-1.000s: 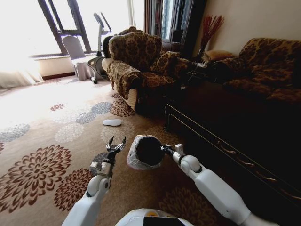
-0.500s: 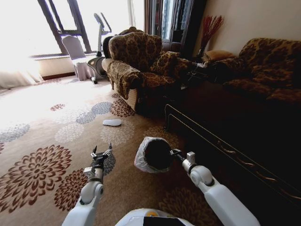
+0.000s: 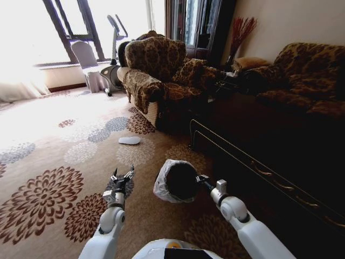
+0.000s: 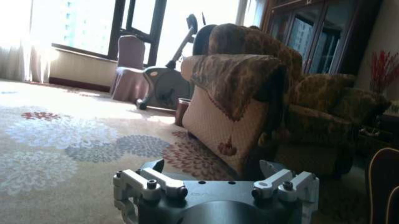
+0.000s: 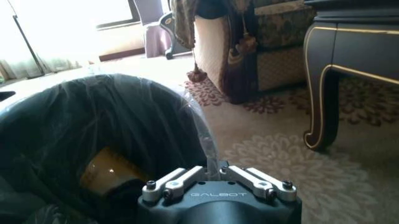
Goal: Pick up the trash from the ground and place it into the trash bin.
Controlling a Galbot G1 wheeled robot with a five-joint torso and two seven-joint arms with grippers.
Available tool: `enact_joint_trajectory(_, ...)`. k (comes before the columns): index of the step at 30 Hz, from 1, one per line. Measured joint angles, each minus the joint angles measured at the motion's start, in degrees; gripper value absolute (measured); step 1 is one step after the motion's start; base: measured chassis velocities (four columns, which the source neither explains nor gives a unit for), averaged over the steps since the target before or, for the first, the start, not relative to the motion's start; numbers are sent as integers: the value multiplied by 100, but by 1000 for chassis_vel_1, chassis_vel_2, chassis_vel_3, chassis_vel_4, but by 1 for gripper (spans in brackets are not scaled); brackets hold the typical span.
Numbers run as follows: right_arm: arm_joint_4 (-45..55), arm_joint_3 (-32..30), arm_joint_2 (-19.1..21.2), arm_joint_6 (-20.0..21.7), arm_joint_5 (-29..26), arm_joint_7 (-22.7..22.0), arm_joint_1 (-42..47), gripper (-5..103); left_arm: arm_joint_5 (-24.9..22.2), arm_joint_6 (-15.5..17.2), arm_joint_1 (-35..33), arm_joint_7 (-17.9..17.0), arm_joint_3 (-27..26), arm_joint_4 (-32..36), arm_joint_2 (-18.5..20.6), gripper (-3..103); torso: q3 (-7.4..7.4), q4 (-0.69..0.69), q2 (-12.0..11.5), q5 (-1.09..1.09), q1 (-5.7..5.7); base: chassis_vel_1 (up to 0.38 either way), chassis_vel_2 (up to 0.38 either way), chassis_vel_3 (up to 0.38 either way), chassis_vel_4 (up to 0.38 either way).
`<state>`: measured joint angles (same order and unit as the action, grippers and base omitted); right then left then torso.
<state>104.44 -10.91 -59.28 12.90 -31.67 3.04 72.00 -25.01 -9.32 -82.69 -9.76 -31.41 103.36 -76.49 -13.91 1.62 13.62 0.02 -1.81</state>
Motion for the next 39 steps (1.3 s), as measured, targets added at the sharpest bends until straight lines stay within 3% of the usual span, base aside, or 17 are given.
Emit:
enact_joint_trajectory(7, 100, -87, -31, -94, -3, -13, 154, 0, -175, -120, 8, -54, 15, 68, 4, 100, 0, 4, 0, -3, 0, 121, 124, -96, -103)
enact_joint_trajectory(25, 372, -413, 45, -295, -33, -45, 336, 0, -297, 226, 148, -525, 59, 48, -37, 100, 0, 0, 0, -3, 0, 23, 24, 23, 22)
enact_joint_trajectory(39, 350, -615, -6, -392, 115, 15, 435, 0, -11, 244, 172, -251, 67, -219, 15, 100, 0, 2, 0, -2, 0, 103, 113, 111, 100)
